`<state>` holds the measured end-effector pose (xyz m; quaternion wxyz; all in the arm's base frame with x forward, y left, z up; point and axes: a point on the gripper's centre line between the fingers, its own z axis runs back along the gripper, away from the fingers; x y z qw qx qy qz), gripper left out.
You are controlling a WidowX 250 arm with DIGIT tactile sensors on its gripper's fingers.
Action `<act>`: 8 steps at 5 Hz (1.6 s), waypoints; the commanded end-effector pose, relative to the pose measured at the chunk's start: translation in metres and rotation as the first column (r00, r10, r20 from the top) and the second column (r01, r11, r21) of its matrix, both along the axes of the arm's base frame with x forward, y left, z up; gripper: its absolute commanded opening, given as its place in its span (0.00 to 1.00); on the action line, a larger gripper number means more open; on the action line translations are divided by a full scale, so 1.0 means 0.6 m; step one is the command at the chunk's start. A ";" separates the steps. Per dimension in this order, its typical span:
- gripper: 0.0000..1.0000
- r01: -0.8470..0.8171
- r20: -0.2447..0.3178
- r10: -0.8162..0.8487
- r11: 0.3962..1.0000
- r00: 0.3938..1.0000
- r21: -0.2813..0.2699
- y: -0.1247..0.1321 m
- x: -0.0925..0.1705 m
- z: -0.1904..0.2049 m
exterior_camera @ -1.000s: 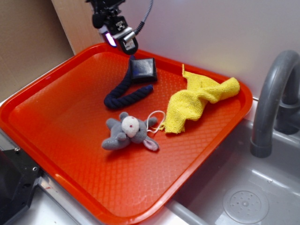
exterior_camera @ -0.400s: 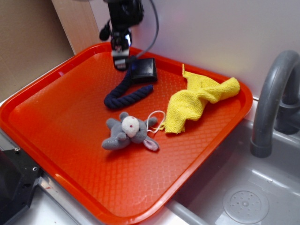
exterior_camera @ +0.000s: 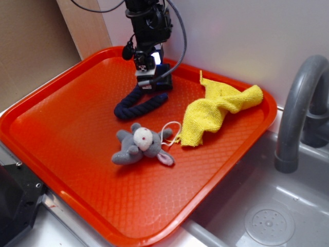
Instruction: Grab the black box.
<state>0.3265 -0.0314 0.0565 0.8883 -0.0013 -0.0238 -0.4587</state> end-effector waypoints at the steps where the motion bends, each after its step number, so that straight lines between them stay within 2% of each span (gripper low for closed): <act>1: 1.00 -0.037 0.041 0.034 0.995 0.999 0.098 -0.037 0.042 -0.026; 2: 1.00 -0.129 0.016 0.128 0.984 0.992 0.123 -0.024 0.036 -0.050; 3: 0.00 -0.364 0.070 0.360 0.930 0.930 0.059 -0.005 0.020 -0.038; 4: 0.00 -0.472 0.104 0.471 0.881 0.876 -0.020 0.010 0.005 -0.007; 5: 0.00 -0.501 0.153 0.515 0.857 0.843 -0.121 0.029 -0.011 0.066; 6: 0.00 -0.585 0.156 0.597 0.803 0.787 -0.115 0.044 -0.034 0.142; 7: 0.00 -0.731 0.081 0.732 0.681 0.677 -0.043 0.072 -0.079 0.216; 8: 0.00 -0.806 0.019 0.807 0.591 0.591 -0.036 0.088 -0.138 0.272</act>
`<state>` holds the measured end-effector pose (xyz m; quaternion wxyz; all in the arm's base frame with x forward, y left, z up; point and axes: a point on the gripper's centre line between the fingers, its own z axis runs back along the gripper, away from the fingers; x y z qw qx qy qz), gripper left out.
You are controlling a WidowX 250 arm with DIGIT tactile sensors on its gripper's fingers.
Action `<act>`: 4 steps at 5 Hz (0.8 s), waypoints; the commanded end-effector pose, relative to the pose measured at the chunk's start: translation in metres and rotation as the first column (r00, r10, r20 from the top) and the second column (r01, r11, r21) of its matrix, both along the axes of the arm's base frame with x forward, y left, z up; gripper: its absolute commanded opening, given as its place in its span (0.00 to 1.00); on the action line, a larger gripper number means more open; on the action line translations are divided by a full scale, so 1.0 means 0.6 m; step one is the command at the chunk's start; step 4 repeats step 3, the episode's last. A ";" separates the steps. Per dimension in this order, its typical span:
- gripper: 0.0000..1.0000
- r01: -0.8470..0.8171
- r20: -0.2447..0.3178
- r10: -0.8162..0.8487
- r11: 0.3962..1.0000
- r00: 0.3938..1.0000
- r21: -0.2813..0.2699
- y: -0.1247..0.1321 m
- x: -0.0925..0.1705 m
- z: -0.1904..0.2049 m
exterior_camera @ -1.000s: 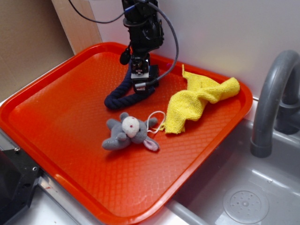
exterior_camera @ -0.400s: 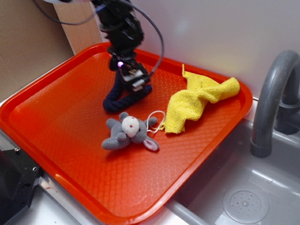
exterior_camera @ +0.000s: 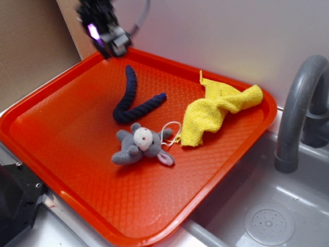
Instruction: Grab the black box.
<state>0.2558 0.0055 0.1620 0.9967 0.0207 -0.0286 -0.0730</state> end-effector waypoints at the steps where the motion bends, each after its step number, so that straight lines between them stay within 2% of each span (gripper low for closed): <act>1: 0.00 -0.137 0.069 0.137 0.991 0.988 -0.005 0.017 -0.041 0.123; 2: 0.00 -0.190 0.000 0.190 0.979 0.982 0.078 0.026 -0.034 0.091; 4: 0.00 -0.197 -0.010 0.198 0.977 0.980 0.087 0.032 -0.031 0.070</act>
